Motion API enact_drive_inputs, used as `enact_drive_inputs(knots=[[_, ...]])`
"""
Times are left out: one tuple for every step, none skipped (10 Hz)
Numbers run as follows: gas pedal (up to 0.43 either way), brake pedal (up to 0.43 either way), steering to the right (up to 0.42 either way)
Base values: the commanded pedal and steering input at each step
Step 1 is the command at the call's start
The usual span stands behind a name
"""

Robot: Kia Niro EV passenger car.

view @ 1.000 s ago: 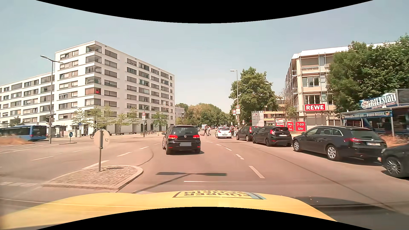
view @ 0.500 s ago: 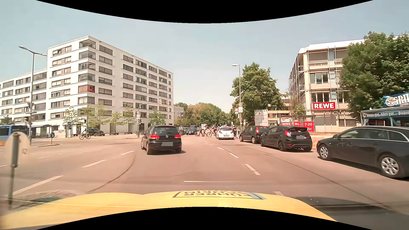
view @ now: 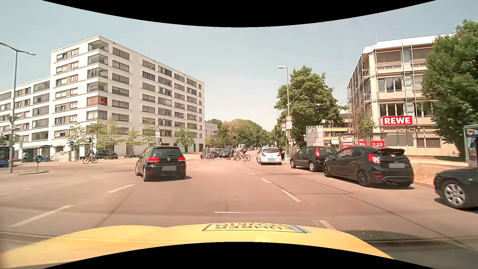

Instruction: Follow the waypoints while adhering to traffic rules and regulations

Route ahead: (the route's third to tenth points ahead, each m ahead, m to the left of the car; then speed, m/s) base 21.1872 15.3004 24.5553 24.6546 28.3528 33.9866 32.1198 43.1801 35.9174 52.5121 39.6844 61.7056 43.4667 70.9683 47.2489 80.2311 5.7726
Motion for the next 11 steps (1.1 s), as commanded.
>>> enact_drive_inputs(knots=[[0.059, 0.0, -0.083], [0.059, 0.0, -0.092], [0.047, 0.0, -0.103], [0.047, 0.0, -0.112], [0.047, 0.0, -0.125], [0.047, 0.0, -0.138], [0.047, 0.0, -0.151], [0.047, 0.0, -0.161], [0.047, 0.0, -0.174], [0.047, 0.0, -0.185], [0.047, 0.0, -0.193]])
